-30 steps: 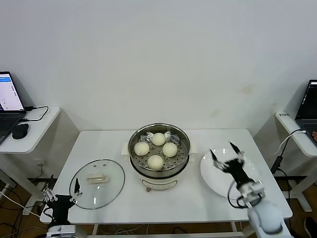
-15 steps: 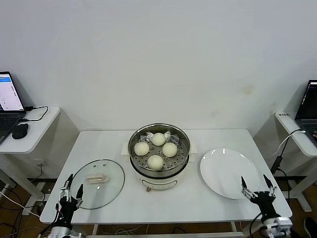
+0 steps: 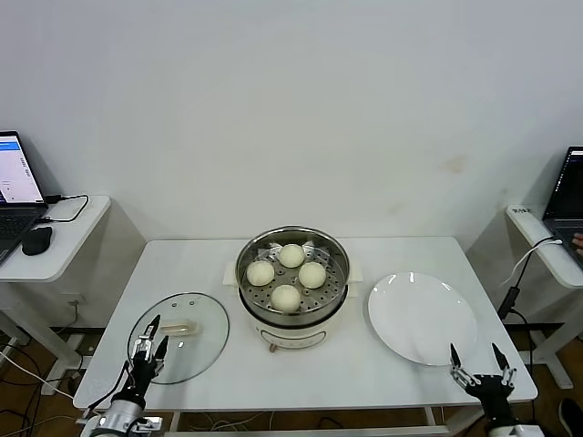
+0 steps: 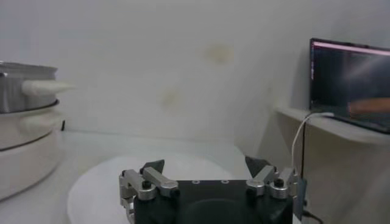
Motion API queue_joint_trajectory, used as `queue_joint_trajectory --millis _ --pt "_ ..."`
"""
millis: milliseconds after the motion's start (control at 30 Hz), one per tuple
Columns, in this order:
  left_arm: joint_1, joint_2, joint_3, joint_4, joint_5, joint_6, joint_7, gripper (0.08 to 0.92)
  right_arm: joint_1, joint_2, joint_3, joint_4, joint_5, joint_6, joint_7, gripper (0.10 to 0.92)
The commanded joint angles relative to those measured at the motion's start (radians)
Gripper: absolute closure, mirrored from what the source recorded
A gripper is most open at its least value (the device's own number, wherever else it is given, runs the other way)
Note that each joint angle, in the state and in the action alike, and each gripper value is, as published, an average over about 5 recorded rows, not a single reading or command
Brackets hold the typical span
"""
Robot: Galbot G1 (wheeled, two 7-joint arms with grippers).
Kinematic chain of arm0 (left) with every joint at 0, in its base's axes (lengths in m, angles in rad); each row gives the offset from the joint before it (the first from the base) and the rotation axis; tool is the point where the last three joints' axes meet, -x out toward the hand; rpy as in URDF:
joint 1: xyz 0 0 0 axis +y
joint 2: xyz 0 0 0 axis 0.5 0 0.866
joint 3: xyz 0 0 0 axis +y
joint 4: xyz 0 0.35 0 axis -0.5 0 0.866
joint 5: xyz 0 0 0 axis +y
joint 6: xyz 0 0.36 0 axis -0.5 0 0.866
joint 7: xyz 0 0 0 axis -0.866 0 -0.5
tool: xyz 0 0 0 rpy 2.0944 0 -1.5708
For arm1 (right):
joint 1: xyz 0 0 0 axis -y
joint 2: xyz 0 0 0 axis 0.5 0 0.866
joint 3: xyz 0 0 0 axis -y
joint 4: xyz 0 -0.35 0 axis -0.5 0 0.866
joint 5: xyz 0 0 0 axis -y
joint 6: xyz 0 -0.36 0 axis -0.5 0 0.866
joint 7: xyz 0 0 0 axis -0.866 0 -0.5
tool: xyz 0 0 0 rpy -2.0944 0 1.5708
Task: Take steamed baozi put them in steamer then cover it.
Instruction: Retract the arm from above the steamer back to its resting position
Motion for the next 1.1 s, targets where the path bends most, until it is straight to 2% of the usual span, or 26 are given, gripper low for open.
queue_joint_trajectory --millis 33,600,900,1000,1100 --pt "-0.101 0.012 0.036 0.091 0.049 -0.016 0.01 0.177 -0.033 0.035 0.019 0.014 0.008 0.007 -0.002 0.203" --pt "-0.242 0.012 0.08 0.218 0.044 -0.018 0.015 0.177 -0.052 0.055 0.031 0.003 -0.01 0.025 -0.01 0.203" --pt "-0.27 0.006 0.084 0.261 0.046 -0.019 0.014 0.177 -0.046 0.059 0.024 -0.006 -0.017 0.026 -0.011 0.203" --pt "-0.271 0.007 0.083 0.267 0.046 -0.02 0.017 0.194 -0.042 0.06 0.022 -0.006 -0.018 0.022 -0.011 0.203" --pt "-0.272 0.006 0.08 0.277 0.046 -0.023 0.013 0.259 -0.04 0.059 0.02 -0.002 -0.017 0.017 -0.011 0.203"
